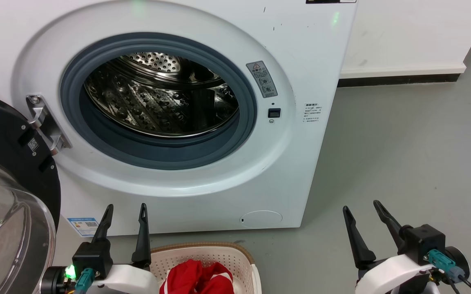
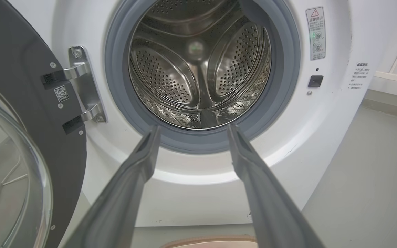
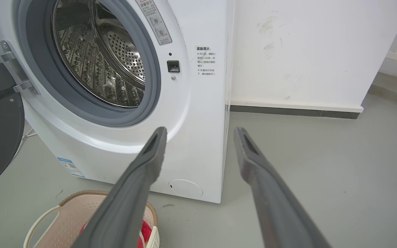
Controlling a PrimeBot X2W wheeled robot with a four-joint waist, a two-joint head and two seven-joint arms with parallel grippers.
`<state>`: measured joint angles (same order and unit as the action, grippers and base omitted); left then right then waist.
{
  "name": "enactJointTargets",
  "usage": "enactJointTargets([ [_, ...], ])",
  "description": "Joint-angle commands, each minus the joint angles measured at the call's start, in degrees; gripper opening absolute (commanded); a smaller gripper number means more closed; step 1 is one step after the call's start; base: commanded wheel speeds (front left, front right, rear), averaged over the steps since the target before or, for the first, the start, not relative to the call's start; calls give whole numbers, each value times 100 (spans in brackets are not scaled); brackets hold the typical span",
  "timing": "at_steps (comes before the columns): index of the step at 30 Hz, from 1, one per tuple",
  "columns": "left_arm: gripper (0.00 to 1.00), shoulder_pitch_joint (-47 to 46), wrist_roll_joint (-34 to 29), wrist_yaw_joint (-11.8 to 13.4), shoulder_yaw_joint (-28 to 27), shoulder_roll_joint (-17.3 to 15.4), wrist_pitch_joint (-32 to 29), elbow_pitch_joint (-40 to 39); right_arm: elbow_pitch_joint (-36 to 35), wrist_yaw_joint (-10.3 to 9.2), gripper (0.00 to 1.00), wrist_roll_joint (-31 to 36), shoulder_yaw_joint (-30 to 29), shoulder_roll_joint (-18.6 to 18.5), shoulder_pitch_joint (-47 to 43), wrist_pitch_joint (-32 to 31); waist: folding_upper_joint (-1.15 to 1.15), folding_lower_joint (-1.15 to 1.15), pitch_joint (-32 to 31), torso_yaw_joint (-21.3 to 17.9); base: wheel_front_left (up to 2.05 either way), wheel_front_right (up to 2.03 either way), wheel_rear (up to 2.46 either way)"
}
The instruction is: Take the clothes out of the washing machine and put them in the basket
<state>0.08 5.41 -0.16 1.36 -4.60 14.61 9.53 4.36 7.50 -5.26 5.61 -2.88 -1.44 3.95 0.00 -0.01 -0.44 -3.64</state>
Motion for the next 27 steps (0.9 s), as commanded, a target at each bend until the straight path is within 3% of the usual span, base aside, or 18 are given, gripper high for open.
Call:
enactJointTargets([
  [1, 100, 38, 18, 27, 1, -20, -12, -18, -8, -2, 100, -41, -6, 1, -31, 16, 0, 1, 5, 1, 0, 0, 0],
  [7, 100, 36, 55, 22, 36, -46, -18, -46, 12, -3, 100, -48, -8, 1, -30, 34, 0, 1, 13, 2, 0, 0, 0],
  [8, 0, -1, 51, 17, 29, -25, -16, -19, 11, 0, 0, -27, -1, 0, -2, 16, 0, 1, 13, 2, 0, 0, 0],
  [27, 0, -169, 2030, -156, -182, 30, -520, 154, 254, 1, 0, -2166, -114, -123, 165, -97, 0, 1, 21, 53, 0, 0, 0],
])
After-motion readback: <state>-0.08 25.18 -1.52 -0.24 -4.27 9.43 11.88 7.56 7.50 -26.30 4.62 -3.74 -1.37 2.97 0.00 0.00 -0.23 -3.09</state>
